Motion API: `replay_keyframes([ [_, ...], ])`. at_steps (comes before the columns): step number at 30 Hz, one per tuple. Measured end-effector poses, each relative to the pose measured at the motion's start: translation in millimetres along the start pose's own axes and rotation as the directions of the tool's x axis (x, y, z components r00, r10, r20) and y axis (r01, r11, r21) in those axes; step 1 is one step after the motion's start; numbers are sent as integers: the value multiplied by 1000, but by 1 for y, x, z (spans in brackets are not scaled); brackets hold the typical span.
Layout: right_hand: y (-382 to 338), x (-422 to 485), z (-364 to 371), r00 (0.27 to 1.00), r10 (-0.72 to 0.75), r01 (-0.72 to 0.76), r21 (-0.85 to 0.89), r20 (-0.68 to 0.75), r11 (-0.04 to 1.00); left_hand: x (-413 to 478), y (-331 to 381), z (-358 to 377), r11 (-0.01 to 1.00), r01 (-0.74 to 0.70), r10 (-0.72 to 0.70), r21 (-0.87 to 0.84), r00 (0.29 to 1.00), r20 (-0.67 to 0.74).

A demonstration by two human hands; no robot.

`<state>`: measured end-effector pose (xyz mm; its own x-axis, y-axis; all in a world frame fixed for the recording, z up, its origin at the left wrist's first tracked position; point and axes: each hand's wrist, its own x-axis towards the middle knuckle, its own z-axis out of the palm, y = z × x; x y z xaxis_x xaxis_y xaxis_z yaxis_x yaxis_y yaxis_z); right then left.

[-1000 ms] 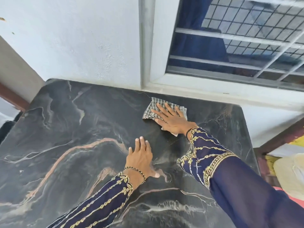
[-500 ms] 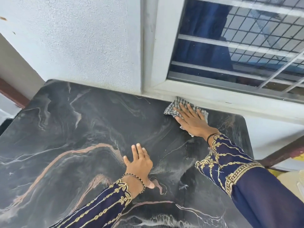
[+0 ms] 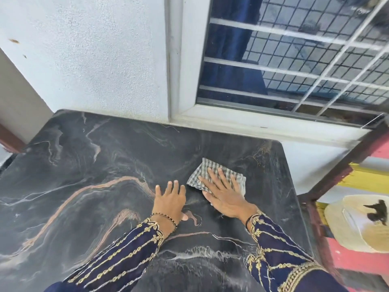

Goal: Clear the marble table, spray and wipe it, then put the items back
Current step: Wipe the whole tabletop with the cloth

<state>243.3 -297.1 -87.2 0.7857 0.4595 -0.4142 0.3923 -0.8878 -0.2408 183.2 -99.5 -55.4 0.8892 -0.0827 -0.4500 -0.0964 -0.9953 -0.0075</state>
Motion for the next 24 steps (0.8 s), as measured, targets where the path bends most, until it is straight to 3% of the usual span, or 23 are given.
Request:
replay_keyframes([
  [3, -22, -44, 25, 1000, -13, 13, -24, -28, 1000, -40, 15, 20, 993, -112, 114, 31, 989, -98],
  [11, -68, -147, 89, 994, -73, 68, -62, -77, 996, -140, 25, 56, 985, -171, 171, 1, 984, -59],
  [14, -84, -175, 101, 999, 39, -38, -26, 31, 999, -165, 24, 61, 978, -206, 208, 33, 976, -66],
  [16, -86, -189, 110, 992, -56, 41, -126, -113, 991, -178, 26, 64, 975, -217, 219, 48, 974, -62],
  [19, -92, -209, 128, 969, -100, 74, -121, -226, 990, -193, 32, 69, 969, -232, 235, 81, 972, -30],
  [24, -101, -245, 149, 988, -76, 70, -46, -134, 996, -215, 45, 74, 930, -298, 295, 217, 954, 46],
])
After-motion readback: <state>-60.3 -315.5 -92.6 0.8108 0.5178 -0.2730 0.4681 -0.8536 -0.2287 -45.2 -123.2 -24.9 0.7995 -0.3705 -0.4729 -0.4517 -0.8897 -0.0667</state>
